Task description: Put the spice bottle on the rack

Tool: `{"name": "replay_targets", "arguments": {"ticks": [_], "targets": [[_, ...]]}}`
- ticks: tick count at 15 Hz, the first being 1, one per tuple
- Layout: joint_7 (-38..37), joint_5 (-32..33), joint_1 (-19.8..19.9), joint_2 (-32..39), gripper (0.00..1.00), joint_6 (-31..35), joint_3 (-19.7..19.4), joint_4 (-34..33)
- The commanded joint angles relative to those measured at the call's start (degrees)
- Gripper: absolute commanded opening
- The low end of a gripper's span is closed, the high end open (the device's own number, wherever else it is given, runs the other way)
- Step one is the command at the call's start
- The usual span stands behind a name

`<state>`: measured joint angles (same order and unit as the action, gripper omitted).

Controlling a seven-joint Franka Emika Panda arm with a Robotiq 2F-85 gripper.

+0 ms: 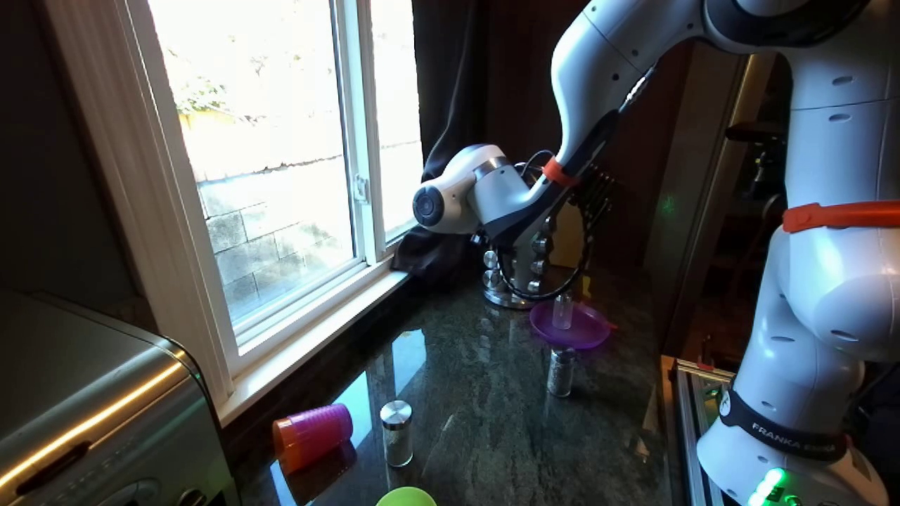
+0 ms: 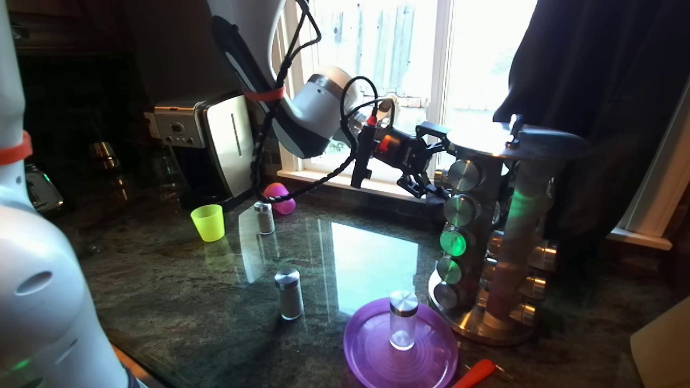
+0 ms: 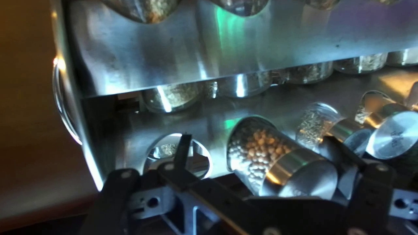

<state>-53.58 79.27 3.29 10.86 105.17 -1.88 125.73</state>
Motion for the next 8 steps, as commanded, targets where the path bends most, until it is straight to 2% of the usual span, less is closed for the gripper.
{"name": "replay_targets", "arguments": {"ticks": [1, 8], "targets": [[2.25, 0.48, 0.62, -1.99, 1.0, 5.51, -0.09, 2.1], [3.9, 0.85, 0.59, -2.49, 1.0, 9.75, -0.38, 2.74]]}}
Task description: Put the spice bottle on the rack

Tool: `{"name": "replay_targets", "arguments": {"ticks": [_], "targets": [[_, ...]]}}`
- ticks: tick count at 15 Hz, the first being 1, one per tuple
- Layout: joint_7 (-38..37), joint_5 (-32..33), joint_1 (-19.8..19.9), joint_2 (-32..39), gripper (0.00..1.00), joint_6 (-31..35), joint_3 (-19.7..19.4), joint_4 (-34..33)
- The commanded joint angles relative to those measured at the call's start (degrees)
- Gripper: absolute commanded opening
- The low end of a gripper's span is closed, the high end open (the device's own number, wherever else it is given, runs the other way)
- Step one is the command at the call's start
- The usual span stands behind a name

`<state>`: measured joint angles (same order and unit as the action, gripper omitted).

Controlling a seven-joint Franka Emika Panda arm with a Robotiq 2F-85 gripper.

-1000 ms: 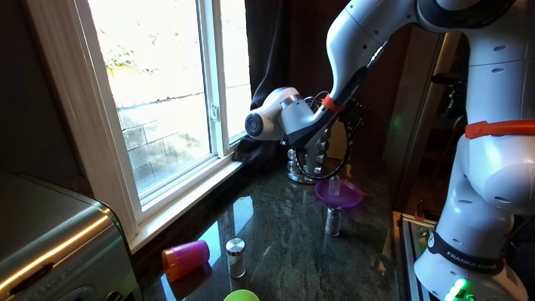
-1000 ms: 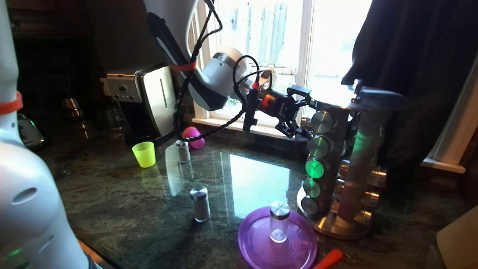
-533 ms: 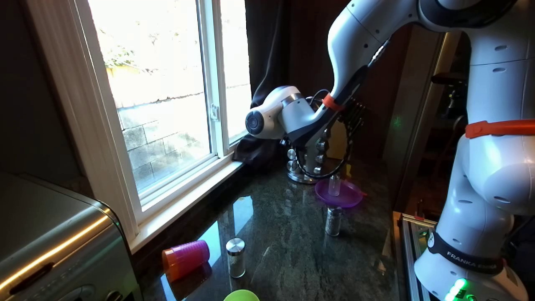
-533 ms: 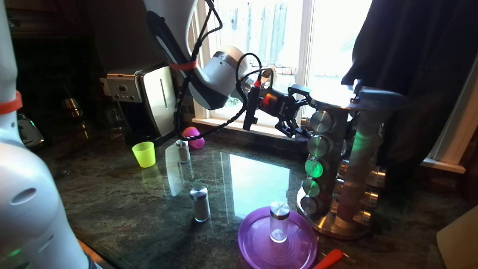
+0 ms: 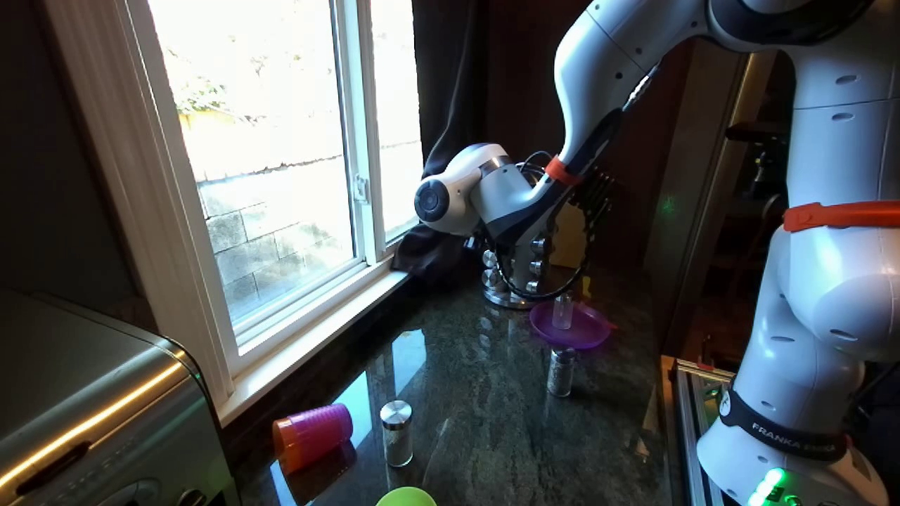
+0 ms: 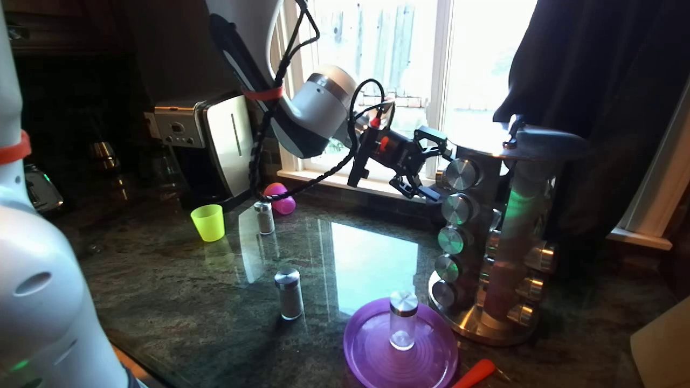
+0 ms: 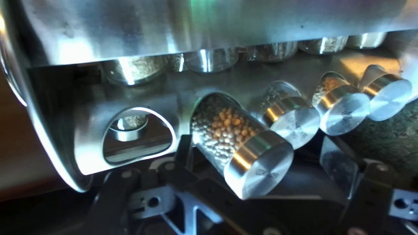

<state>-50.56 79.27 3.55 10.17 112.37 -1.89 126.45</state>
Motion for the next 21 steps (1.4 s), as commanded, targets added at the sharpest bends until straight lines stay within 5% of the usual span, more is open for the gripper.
{"name": "replay_targets", "arguments": {"ticks": [1, 5, 6, 16, 21], "targets": [[0.49, 1.32, 0.23, -2.1, 1.0, 2.69, -0.34, 2.31], [-2.22, 7.12, -1.06, -5.6, 1.0, 2.49, 0.41, 5.84], [-2.35, 8.64, -1.43, -6.63, 0.81, 1.89, 0.71, 6.93], [-1.46, 20.5, -3.31, -10.97, 0.04, 1.47, 2.26, 16.57], [-2.34, 24.86, -2.8, -9.82, 0.0, 2.24, 1.75, 16.9]]}}
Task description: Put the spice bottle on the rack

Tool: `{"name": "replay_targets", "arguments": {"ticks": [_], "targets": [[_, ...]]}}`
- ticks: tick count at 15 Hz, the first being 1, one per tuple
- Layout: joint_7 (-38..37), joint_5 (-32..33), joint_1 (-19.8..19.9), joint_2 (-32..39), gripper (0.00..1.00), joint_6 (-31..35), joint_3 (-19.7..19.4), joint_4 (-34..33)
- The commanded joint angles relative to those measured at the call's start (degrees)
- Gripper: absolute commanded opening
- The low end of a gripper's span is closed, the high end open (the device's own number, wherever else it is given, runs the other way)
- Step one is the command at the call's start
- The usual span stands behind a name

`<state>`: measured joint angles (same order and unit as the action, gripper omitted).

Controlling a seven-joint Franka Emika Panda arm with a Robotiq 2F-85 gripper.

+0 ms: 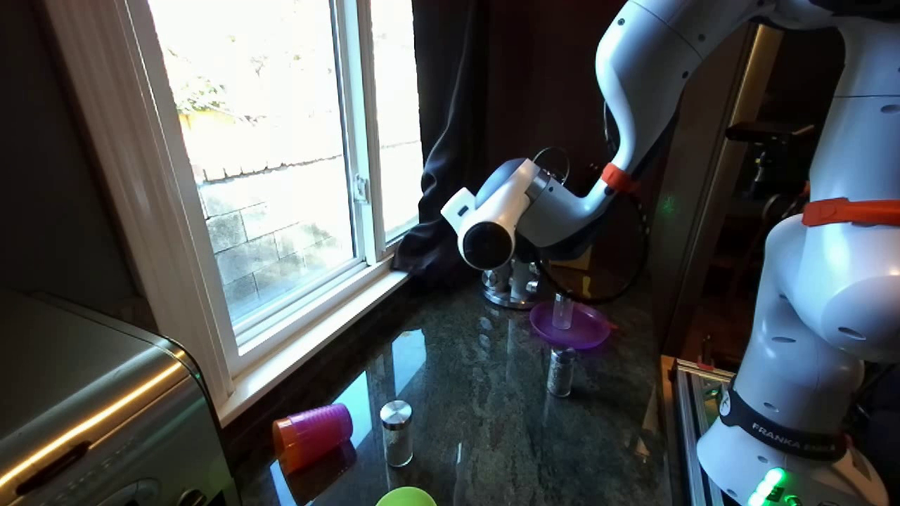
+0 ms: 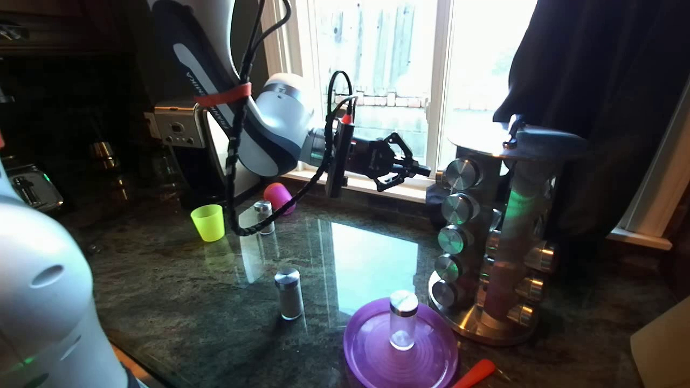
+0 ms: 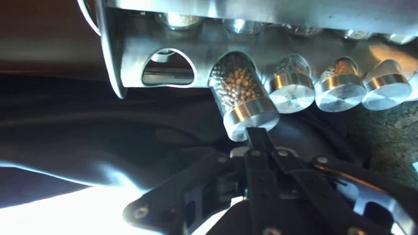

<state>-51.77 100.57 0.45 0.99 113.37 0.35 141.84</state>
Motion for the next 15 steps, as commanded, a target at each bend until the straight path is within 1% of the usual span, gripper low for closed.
{"name": "replay_targets", "arguments": {"ticks": [1, 4, 10, 15], "targets": [[-1.31, 4.62, 0.41, -0.43, 0.0, 1.22, -0.62, 1.53], [-1.43, 7.13, 0.67, 0.03, 0.0, 1.61, -0.96, 1.74], [-1.92, 9.27, 1.49, 1.57, 0.0, 1.03, -1.65, 1.06], [-3.05, 10.1, 1.65, 1.33, 0.0, 0.23, -1.85, 0.94]]}}
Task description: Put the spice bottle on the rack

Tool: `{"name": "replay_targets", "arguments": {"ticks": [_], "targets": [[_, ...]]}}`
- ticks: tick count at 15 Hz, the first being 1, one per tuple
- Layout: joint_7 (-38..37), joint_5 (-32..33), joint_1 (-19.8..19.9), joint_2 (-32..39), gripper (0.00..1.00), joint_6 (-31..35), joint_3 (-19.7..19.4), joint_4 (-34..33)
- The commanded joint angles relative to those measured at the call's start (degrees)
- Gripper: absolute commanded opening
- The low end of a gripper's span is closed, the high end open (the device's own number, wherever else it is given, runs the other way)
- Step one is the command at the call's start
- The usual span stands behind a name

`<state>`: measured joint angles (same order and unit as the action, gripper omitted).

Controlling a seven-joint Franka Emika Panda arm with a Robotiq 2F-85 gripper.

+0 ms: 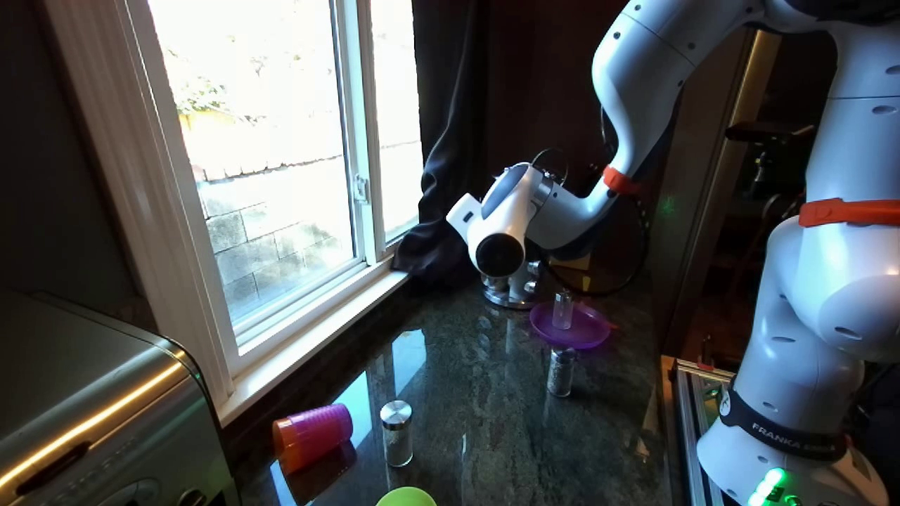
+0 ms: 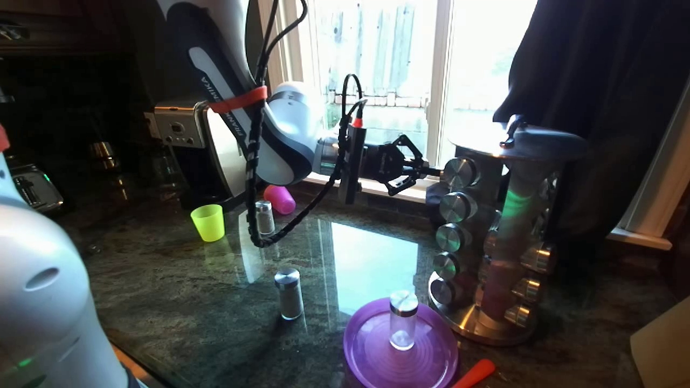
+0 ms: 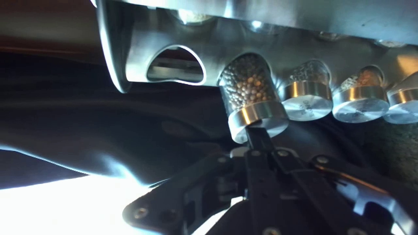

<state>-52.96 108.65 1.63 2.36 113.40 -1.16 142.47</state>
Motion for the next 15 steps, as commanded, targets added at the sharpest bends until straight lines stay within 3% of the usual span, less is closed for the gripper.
{"name": "replay_targets", "arguments": {"ticks": [1, 15], "targets": [[-2.02, 2.01, 0.5, -0.17, 0.0, 0.2, -0.35, 0.26], [-3.57, 0.8, 1.8, -0.12, 0.0, -1.64, -1.6, -1.49]]}}
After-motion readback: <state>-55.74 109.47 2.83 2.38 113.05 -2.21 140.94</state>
